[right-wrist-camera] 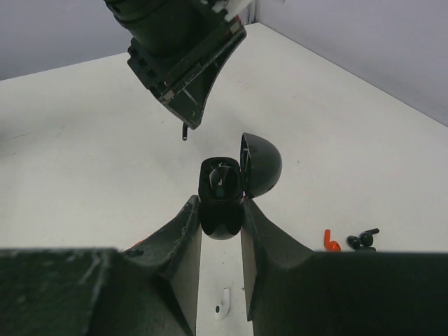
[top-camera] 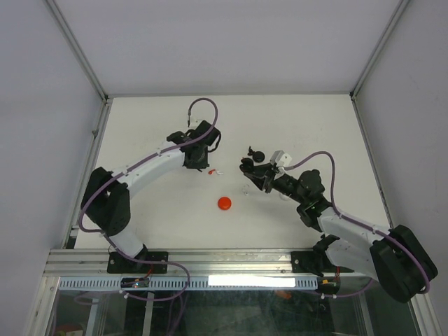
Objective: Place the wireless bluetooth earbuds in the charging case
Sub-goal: Pick up the earbud from the center of the board.
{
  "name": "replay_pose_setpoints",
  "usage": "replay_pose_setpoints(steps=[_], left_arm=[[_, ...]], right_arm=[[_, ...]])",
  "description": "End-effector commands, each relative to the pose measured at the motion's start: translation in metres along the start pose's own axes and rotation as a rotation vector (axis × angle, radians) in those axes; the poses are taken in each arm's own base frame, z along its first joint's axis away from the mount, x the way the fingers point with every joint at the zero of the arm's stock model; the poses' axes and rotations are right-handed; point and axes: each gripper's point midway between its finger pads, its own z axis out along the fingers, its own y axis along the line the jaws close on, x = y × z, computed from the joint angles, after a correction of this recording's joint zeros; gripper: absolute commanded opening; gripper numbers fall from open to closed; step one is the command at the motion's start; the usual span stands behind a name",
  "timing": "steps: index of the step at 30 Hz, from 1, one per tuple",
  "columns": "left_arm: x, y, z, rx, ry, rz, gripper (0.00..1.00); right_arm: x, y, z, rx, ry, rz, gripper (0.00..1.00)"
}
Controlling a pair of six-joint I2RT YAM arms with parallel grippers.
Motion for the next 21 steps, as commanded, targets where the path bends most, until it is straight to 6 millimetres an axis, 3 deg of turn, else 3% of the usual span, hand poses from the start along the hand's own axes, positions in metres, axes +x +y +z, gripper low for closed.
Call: replay_pose_setpoints(steps=[1,6,14,21], left_arm=[[-0.056,-0.008,-0.059,0.005,-0.281,-0.009,0.11],[-0.077,-0.026,-0.102,0.060,-0.459,0.031,0.11],[-0.094,-0.057,-0.168,0.262,-0.724,0.116,0.11],[-0.091,-0.076,-0.204,0.466,-0.858,0.193,0.10]], right_arm=[[-0.041,-0.002,0.013,-0.002,-0.114,-0.026,0.00],[-0.048,-0.005,0.019,0.011,-0.139,0.000,0.00],[-0.053,-0.008,0.028,0.008,-0.168,0.044,0.00],[-0.062,-0.003,0.030,-0.019,-0.215,0.108,0.00]])
